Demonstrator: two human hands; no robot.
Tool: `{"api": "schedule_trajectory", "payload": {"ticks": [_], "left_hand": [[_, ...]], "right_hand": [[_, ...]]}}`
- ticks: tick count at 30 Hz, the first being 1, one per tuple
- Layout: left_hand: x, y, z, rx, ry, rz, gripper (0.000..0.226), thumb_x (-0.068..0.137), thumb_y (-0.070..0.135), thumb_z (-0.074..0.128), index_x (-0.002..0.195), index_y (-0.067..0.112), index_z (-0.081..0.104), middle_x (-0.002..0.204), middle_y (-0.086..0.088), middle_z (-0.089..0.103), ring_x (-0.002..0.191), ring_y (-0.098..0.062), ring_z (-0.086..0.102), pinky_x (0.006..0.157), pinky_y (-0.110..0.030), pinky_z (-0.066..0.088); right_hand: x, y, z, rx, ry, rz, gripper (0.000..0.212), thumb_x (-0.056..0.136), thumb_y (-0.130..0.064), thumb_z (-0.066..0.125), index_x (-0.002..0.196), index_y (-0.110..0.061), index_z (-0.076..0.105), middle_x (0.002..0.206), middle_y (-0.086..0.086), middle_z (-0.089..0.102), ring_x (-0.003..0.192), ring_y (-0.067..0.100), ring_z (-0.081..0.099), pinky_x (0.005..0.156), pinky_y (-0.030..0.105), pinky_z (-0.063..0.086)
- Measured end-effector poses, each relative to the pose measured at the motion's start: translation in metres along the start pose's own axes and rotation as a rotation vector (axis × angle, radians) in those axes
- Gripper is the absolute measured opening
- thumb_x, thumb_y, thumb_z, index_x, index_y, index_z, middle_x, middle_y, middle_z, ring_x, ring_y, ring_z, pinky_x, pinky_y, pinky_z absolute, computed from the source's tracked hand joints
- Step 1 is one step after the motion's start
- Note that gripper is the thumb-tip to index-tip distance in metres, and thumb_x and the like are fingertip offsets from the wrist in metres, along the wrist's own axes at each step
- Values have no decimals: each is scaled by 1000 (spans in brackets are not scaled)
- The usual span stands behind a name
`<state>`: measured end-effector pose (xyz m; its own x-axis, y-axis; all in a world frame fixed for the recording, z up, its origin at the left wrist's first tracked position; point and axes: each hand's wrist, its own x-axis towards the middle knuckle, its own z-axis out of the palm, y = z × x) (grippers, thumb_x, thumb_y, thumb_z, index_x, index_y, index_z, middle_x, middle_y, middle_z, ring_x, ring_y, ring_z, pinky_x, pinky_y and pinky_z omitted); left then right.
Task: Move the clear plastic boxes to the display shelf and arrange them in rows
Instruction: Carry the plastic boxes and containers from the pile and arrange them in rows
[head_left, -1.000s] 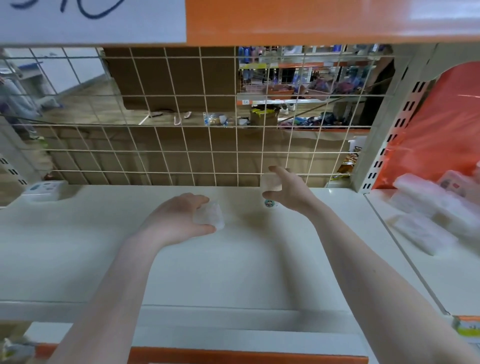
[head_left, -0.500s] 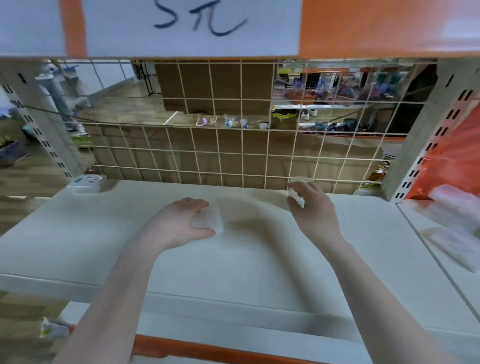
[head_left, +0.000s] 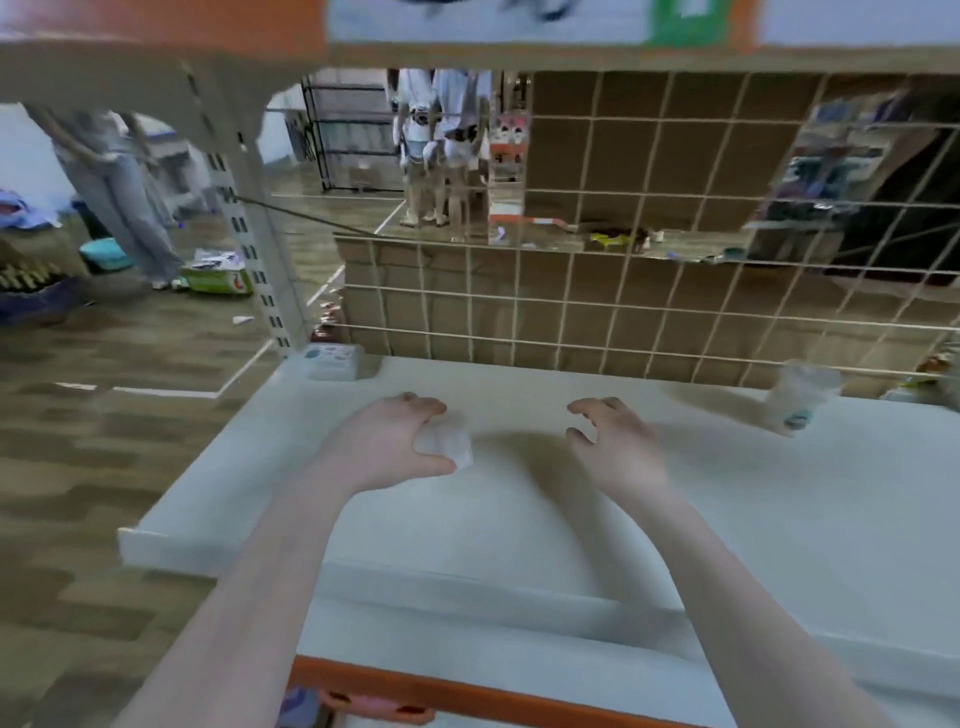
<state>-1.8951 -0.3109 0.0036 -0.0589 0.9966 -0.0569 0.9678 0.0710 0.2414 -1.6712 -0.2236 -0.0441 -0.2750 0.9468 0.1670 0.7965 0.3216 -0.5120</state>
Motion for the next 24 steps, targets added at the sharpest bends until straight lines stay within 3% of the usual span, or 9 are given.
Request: {"api": "schedule_trajectory", "payload": {"ticks": [6, 11, 15, 21, 24], "left_hand": [[0, -63, -13, -10, -56, -10, 68, 79, 45, 66, 139, 26, 41, 134, 1, 47, 124, -20, 45, 99, -34, 40], [16, -82, -8, -2, -80, 42, 63, 78, 44, 66, 135, 25, 45, 125, 0, 52, 118, -20, 50, 91, -31, 44], [29, -88, 6, -4, -72, 82, 53, 76, 49, 65, 120, 21, 54, 110, 0, 55, 109, -21, 53, 86, -34, 47], [38, -93, 19, -22, -34, 116, 72, 81, 52, 62, 141, 22, 36, 136, 0, 45, 127, -20, 40, 100, -31, 37], [37, -97, 24, -95, -12, 122, 79, 75, 47, 70, 143, 22, 36, 136, 3, 41, 128, -17, 36, 101, -29, 36]], "right_hand": [[3, -57, 39, -44, -54, 14, 36, 93, -19, 47, 129, -18, 51, 131, 3, 48, 117, 22, 48, 93, 28, 38], [8, -69, 55, -50, -93, 74, 36, 93, -20, 47, 129, -21, 51, 131, 1, 46, 119, 22, 46, 93, 30, 41], [17, -67, 61, -24, -76, 124, 35, 91, -21, 50, 126, -20, 53, 129, 2, 47, 119, 22, 45, 95, 34, 42], [27, -67, 70, -101, -38, 122, 34, 91, -18, 52, 125, -17, 56, 127, 5, 52, 121, 23, 42, 94, 27, 33], [28, -64, 75, -95, -1, 113, 31, 91, -18, 52, 120, -16, 59, 124, 3, 53, 118, 21, 41, 93, 25, 29]]}}
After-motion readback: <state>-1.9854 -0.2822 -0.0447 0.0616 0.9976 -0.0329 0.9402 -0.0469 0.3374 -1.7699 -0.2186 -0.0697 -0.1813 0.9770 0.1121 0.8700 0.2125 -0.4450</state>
